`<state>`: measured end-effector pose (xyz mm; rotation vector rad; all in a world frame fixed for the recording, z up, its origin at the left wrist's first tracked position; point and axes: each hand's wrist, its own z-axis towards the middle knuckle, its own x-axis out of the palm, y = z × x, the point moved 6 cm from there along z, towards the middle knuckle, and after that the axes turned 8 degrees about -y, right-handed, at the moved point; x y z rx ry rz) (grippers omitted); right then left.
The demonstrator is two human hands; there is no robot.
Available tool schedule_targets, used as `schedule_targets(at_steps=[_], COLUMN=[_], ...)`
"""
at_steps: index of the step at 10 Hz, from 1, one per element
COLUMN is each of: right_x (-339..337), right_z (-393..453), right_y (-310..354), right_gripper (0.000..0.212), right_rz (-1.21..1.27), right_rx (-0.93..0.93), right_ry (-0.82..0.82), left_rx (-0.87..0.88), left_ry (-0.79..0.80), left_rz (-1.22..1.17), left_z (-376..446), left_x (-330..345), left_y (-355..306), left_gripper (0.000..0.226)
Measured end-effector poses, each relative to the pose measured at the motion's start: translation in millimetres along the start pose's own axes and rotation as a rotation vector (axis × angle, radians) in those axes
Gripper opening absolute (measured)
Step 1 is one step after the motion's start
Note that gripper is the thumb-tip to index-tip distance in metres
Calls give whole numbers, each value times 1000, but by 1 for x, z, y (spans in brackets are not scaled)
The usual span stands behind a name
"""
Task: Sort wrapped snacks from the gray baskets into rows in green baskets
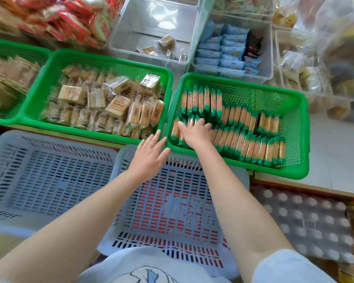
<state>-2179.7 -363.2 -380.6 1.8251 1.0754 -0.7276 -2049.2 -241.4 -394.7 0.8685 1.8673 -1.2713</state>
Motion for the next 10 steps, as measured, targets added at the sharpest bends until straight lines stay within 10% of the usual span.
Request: schedule_targets(at_steps=[6,10], right_x=[16,-91], right_z=[8,-115], right_y=[-18,2], right_gripper=[99,21], right_rz=[175,350], right_rx=[55,-292], right_ry=[41,-131], left_rx=[-9,112], left_ry=[77,67], left_rz=[78,-141], left_z=[2,-59], left_x=[5,-90], left_y=[2,-12], left_gripper=[66,56])
